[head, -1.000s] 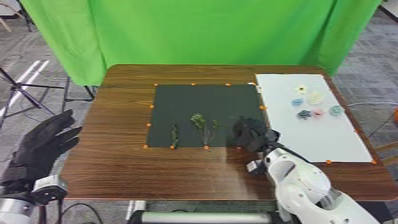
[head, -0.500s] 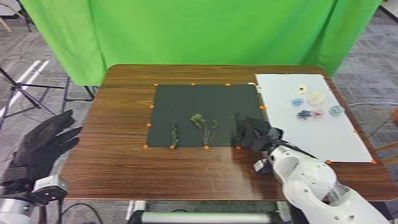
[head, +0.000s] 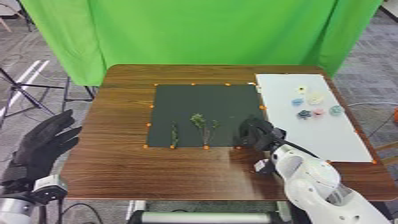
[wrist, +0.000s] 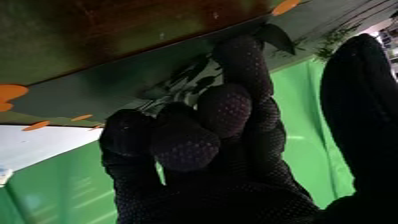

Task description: Arrange flowers

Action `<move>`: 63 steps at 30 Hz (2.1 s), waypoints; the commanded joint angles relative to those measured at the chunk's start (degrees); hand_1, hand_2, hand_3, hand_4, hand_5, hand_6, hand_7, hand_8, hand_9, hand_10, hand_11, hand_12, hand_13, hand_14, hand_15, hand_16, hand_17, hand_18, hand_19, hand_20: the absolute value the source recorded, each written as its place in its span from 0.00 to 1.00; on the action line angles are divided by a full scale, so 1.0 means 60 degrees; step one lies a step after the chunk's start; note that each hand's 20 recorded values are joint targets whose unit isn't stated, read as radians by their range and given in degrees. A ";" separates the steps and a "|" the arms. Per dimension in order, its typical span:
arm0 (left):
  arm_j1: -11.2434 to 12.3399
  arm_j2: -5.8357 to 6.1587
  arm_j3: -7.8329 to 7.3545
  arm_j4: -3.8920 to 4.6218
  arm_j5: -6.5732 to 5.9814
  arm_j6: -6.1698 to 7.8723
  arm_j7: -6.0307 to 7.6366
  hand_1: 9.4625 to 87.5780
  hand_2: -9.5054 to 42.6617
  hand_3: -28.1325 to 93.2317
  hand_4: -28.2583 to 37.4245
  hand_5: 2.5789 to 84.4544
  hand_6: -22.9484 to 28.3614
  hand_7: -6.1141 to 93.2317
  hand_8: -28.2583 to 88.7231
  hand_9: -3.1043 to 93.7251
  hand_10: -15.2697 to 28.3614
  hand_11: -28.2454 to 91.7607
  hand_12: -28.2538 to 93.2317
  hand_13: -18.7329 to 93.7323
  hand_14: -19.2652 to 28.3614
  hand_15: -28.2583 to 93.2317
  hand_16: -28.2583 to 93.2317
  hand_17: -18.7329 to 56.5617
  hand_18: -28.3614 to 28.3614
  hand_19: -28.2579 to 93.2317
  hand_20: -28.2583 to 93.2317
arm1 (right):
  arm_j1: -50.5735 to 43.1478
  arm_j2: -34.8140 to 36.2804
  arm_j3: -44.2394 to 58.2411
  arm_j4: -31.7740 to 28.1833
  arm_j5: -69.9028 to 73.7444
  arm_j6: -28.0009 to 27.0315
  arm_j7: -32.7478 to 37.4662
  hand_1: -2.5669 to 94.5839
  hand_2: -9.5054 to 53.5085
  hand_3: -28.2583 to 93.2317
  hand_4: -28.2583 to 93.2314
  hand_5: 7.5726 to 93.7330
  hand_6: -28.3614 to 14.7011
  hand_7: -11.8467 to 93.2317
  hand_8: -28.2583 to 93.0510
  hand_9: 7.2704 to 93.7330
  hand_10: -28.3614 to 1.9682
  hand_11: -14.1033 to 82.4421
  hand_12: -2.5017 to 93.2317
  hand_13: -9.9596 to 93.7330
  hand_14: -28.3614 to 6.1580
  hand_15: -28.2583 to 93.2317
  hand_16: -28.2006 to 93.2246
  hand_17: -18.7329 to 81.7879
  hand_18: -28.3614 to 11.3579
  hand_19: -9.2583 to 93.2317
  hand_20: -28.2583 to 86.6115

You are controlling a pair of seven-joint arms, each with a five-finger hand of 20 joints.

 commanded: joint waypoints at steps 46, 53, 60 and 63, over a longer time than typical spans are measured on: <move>-0.0007 0.0108 0.0118 0.0109 -0.0077 -0.0021 -0.0064 0.23 0.13 0.82 0.04 0.31 0.48 0.30 0.14 0.26 0.58 0.42 0.37 0.35 0.68 0.48 0.25 0.14 0.84 0.58 0.31 | 0.1324 -0.0289 -0.1161 0.1156 -0.0596 -0.0137 0.1550 0.26 0.25 0.95 0.09 0.60 0.55 0.53 0.32 0.64 0.47 0.77 0.53 0.69 0.45 0.89 0.53 0.45 0.14 0.95 0.76; 0.0008 0.0119 0.0101 0.0095 -0.0084 0.0004 -0.0061 0.23 0.13 0.82 0.04 0.31 0.48 0.30 0.14 0.26 0.58 0.42 0.37 0.35 0.69 0.48 0.25 0.14 0.84 0.58 0.31 | 0.1525 -0.0372 -0.1291 0.1490 -0.0620 -0.0066 0.1489 0.25 0.26 0.96 0.09 0.57 0.54 0.53 0.30 0.61 0.47 0.76 0.51 0.67 0.44 0.89 0.53 0.44 0.14 0.94 0.76; -0.0018 0.0099 0.0125 0.0094 -0.0069 0.0001 -0.0051 0.23 0.13 0.82 0.04 0.31 0.48 0.30 0.14 0.26 0.58 0.42 0.37 0.35 0.69 0.48 0.25 0.14 0.84 0.58 0.31 | 0.1701 -0.0457 -0.1415 0.1731 -0.0592 0.0204 0.1322 0.23 0.28 0.97 0.09 0.53 0.53 0.54 0.17 0.56 0.47 0.73 0.43 0.63 0.43 0.89 0.52 0.42 0.16 0.91 0.76; -0.0019 0.0120 0.0123 0.0100 -0.0074 -0.0007 -0.0074 0.23 0.13 0.82 0.04 0.31 0.48 0.30 0.14 0.26 0.58 0.42 0.37 0.35 0.69 0.48 0.25 0.14 0.84 0.58 0.31 | 0.1705 -0.0501 -0.1383 0.1736 -0.0602 0.0110 0.1285 0.23 0.29 0.98 0.10 0.51 0.53 0.54 0.11 0.55 0.46 0.70 0.41 0.62 0.42 0.89 0.51 0.42 0.16 0.91 0.76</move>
